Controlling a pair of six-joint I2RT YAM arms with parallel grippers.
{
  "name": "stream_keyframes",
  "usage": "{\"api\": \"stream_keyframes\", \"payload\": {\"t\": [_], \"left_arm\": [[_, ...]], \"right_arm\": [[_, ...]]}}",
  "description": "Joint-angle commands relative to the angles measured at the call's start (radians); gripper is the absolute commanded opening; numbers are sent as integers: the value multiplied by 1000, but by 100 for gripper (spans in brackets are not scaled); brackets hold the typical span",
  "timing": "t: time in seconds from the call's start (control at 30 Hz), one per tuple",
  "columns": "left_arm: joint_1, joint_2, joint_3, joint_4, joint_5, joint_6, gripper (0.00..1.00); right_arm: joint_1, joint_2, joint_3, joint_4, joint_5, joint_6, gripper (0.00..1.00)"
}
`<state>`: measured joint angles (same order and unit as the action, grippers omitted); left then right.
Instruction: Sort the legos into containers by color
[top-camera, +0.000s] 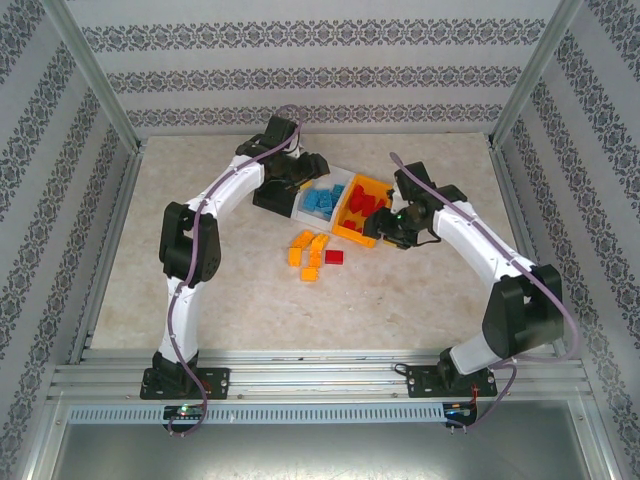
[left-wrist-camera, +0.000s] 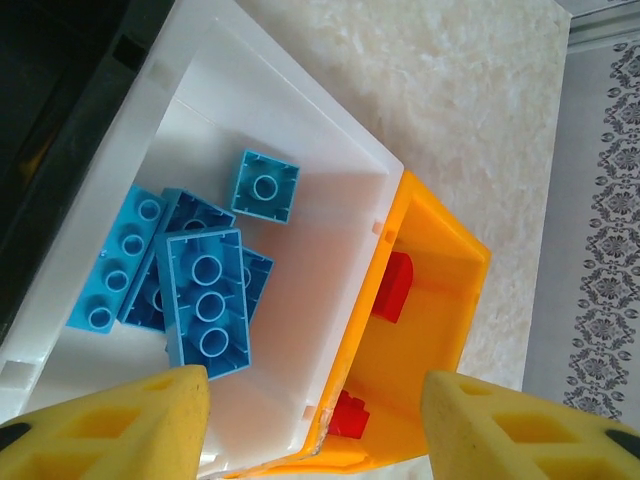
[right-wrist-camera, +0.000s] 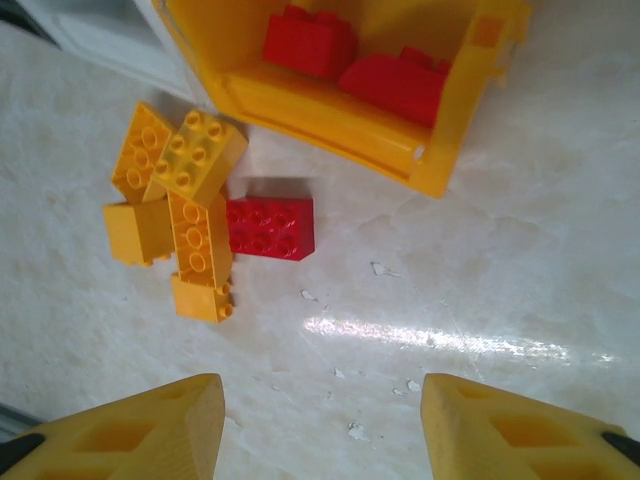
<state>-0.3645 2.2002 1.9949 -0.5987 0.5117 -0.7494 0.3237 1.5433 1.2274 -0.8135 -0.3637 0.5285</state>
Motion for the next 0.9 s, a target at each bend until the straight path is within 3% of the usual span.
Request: {"api": "stream_keyframes", "payload": {"t": [0.0, 0.27, 0.43, 0.6, 0.87], "left_arm": [[11, -75, -23, -64, -38, 53, 60], [46, -246, -267, -35, -88, 66, 61], [67, -342, -409, -2, -104, 48, 61], [74, -398, -475, -2, -121, 49, 62], [97, -450, -546, 7, -122, 33, 62]], "right_arm": [[64, 75, 73, -71, -1, -80, 56], [207, 250, 215, -156, 100, -149, 59], [227, 355, 273, -173, 118, -148, 60], [237, 425, 309, -165, 118, -139, 73], [242, 507, 361, -162, 145, -116, 74]]}}
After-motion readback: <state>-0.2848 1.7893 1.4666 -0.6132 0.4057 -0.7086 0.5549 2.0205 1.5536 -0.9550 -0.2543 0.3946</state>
